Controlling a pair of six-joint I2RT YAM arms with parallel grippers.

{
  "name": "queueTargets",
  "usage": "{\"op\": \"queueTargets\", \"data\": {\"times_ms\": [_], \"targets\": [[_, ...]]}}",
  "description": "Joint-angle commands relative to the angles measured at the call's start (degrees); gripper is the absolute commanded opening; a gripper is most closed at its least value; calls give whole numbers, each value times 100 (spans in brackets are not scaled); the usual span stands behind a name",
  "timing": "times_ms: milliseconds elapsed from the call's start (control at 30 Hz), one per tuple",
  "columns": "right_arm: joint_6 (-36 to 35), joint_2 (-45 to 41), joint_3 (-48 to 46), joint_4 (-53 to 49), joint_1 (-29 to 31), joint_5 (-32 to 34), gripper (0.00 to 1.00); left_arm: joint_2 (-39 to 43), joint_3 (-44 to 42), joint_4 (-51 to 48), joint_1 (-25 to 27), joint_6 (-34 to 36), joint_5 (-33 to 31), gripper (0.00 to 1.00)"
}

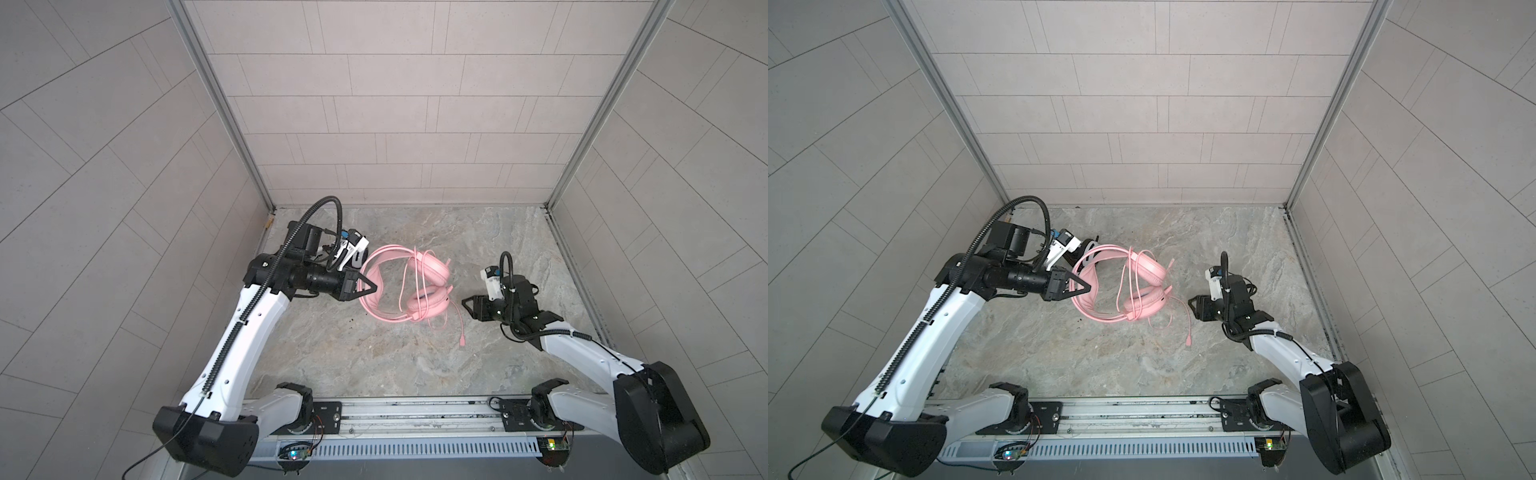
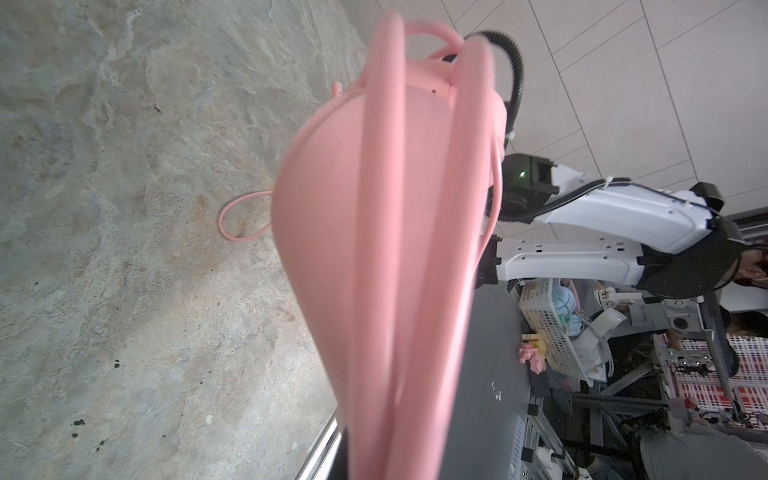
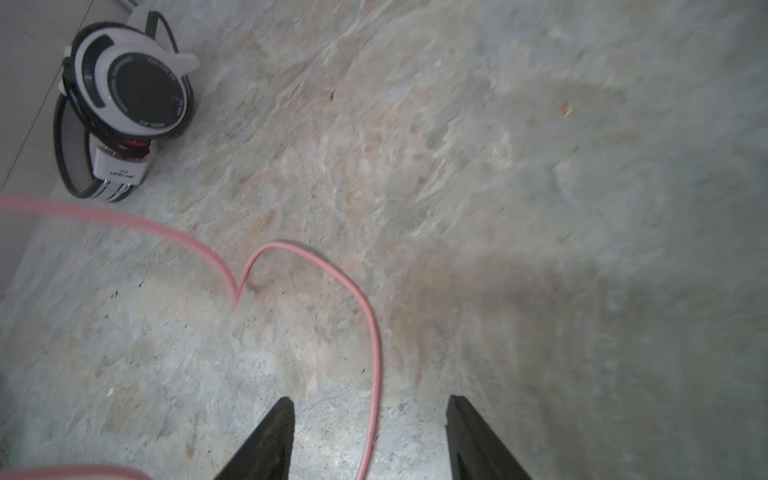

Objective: Wrap the headphones

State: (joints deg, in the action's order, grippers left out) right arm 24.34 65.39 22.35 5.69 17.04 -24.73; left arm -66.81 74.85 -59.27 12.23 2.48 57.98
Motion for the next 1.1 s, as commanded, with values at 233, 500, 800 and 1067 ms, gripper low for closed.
{"op": "queueTargets", "data": {"times_ms": [233,500,800,1067], "targets": [[49,508,-80,2104,521,-328,69,168,240,509,-107,-223,758,0],[741,2080,185,4330,532,-1161,95,181,272,473,-115,-231,757,0],[1092,2837,595,5353,582,-1223,86,203,268,434,-132,-223,759,0],[1115,3013,776,5467,539,-1152,7,244,263,412,-205,-205,685,0]]}}
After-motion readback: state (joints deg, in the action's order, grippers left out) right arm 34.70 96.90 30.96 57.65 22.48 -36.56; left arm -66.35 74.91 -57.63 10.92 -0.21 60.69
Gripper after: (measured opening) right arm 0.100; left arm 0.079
